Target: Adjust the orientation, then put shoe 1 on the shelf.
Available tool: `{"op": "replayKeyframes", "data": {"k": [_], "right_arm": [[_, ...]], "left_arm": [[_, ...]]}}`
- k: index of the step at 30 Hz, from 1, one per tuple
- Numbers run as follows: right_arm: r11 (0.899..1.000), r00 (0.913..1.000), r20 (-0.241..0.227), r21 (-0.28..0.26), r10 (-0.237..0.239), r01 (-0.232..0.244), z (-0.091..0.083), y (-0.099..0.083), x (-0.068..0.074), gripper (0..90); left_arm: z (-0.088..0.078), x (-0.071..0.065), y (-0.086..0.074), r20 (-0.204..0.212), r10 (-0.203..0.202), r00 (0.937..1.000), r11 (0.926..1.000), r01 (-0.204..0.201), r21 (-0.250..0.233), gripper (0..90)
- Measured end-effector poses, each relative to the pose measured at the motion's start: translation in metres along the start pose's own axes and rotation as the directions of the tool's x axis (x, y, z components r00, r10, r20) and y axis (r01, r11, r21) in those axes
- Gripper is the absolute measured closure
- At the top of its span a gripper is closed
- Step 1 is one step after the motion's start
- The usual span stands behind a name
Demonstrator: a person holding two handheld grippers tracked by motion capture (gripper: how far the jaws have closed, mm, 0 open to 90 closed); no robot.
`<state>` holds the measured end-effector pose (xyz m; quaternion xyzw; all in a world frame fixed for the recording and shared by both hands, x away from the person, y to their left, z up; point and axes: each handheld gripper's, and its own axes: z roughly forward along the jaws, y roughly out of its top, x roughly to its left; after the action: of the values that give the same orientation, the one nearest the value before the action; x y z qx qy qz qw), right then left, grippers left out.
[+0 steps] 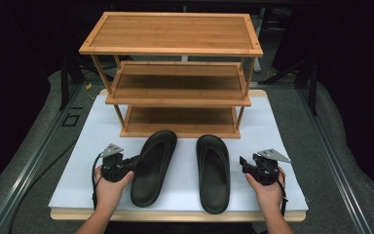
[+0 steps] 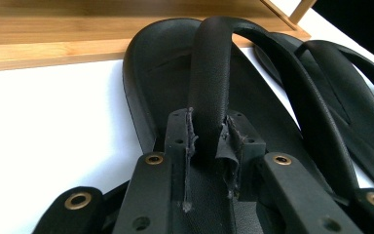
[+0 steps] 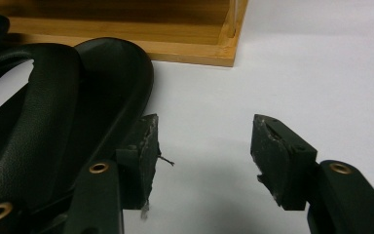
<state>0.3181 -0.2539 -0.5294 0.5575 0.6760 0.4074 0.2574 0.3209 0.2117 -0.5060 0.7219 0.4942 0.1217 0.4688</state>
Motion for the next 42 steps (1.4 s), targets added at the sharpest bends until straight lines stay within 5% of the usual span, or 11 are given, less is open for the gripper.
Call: {"op": "replayKeyframes", "data": {"k": [28,42], "right_arm": [[1.000,0.9999,0.009,-0.001,0.006,-0.006,-0.001,0.000,0.000,43.1],[1.000,1.0000,0.005,0.000,0.008,-0.008,-0.001,-0.001,0.001,43.1]], "left_arm": [[-0.042,-0.002,0.018,-0.008,-0.011,0.9999,0.9985,0.010,-0.053,74.1],[-0.077,-0.007,0.036,-0.014,0.015,0.9998,0.9866,-0.017,-0.162,74.4]]}}
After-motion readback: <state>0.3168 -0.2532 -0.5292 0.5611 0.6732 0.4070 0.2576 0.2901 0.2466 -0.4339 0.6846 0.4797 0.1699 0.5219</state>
